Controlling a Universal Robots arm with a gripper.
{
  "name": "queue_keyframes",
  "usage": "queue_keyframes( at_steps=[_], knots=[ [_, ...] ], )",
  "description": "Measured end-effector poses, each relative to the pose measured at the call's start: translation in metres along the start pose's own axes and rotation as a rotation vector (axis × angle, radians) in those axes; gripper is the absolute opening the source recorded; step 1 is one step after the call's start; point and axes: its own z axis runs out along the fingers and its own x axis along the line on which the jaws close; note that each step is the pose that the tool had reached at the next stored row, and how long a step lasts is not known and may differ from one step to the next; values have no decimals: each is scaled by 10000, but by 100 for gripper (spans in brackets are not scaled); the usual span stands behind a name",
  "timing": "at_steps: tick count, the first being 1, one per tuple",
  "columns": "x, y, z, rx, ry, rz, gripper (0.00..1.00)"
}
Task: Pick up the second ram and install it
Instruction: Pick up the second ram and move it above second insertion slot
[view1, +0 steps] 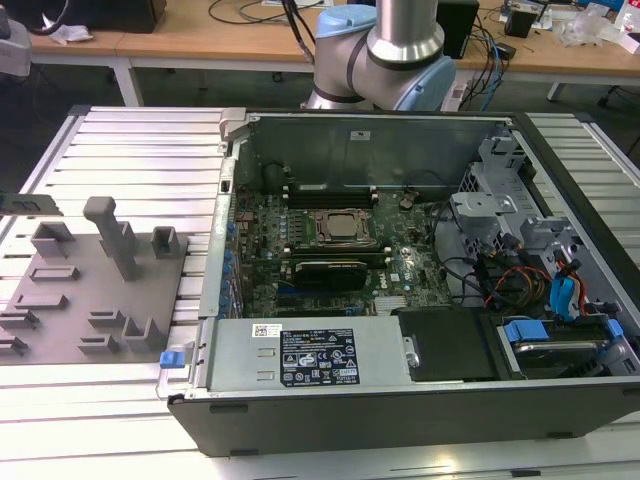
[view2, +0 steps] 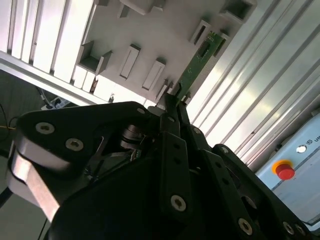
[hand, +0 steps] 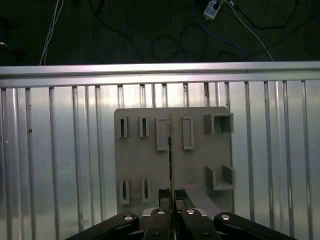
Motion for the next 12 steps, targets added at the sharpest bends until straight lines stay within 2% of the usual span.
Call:
queue_keyframes(
  at_steps=[2, 3, 5, 10, 12],
  knots=[
    [-7, -1, -14, -2, -37, -1, 14],
    [-16, -2, -32, -5, -98, 0, 14],
    [-21, -3, -44, -6, -135, -2, 14],
    [-56, -9, -86, -16, -285, -14, 14],
    [-76, -13, -122, -19, -310, -23, 14]
  ],
)
